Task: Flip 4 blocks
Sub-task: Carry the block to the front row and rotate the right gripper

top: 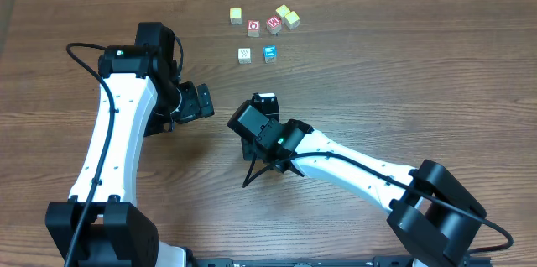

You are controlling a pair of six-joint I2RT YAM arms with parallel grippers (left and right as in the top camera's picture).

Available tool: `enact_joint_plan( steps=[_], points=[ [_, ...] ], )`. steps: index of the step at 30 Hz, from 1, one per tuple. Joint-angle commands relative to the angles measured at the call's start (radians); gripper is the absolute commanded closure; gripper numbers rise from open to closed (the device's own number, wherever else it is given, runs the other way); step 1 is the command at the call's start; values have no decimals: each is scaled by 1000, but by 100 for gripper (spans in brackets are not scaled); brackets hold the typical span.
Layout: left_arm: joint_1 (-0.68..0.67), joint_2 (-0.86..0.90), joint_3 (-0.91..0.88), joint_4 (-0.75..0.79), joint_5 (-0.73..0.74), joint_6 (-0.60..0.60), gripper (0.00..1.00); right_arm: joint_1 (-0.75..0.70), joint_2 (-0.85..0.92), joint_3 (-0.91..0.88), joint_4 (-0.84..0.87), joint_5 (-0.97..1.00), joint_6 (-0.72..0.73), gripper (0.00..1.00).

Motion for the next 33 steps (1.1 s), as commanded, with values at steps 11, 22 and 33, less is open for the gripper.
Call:
enact_joint_plan(
  steps=[11, 22, 33],
  points=[
    [-2, -9, 21, 1, -11, -18, 0, -2, -3, -7, 14, -1, 8, 60],
    [-2, -9, 21, 1, -11, -18, 0, 3, -3, -16, -101, -174, 8, 96],
    [-2, -9, 21, 1, -11, -18, 0, 26, 1, -135, 26, -138, 52, 96]
  ],
)
